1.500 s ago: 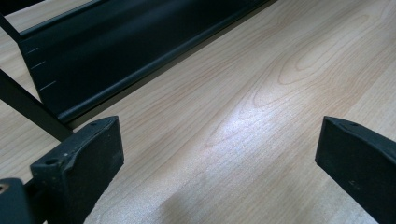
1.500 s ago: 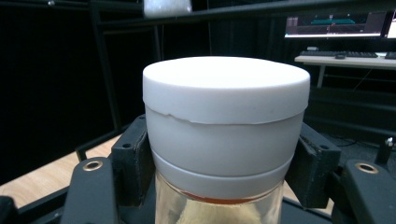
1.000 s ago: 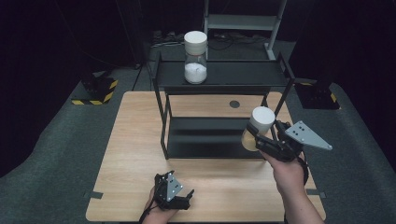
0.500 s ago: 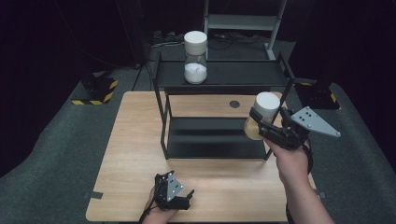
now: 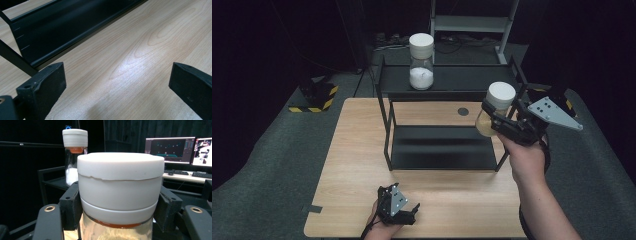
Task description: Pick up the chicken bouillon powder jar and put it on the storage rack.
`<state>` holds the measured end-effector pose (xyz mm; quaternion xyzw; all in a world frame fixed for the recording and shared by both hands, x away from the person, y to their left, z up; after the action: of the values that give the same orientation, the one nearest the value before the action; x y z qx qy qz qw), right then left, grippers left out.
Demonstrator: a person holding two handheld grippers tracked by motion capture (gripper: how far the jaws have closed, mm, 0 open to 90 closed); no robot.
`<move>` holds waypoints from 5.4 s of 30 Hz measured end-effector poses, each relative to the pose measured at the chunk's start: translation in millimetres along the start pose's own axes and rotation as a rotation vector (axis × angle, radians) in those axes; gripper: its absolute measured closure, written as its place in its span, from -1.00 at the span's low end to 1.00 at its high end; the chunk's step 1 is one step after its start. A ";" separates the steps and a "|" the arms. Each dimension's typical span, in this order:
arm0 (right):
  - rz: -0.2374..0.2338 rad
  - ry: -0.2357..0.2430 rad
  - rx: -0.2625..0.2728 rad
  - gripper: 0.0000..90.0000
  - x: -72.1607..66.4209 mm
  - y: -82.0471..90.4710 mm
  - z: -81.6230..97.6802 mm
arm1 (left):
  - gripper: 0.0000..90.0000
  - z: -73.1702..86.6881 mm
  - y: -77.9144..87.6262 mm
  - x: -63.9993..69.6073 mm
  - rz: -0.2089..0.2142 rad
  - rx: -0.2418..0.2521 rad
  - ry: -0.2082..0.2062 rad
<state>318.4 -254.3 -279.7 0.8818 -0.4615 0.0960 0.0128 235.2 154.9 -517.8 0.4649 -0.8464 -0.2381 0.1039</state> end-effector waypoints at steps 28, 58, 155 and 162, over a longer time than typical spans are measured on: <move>0.058 -0.003 0.030 -0.25 6.0 -35.1 -41.4 | -0.97 1.3 1.3 -3.0 0.010 0.014 0.021; 0.114 -0.001 -0.005 -0.25 5.5 -94.6 -53.2 | -0.97 2.0 2.0 -3.8 0.017 0.020 0.019; 0.119 -0.002 -0.036 -1.00 -7.9 -121.4 -32.6 | -0.97 2.2 1.7 -2.0 0.022 0.028 0.016; 0.117 0.005 -0.014 -1.00 -13.5 -106.6 -29.3 | -0.97 2.1 1.6 -1.1 0.022 0.028 0.011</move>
<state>393.3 -178.9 -246.4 0.8530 -0.5129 0.0956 0.0144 233.8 157.2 -518.8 0.4583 -0.8541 -0.2225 0.1046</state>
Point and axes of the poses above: each handheld gripper's, and its own axes: y roughly backward along the jaws, z roughly out of its underside, x roughly to its right, the point moved 7 cm from there along -y, roughly forward along the jaws, and after that the axes turned 9 degrees about y, right-handed, at the moved point
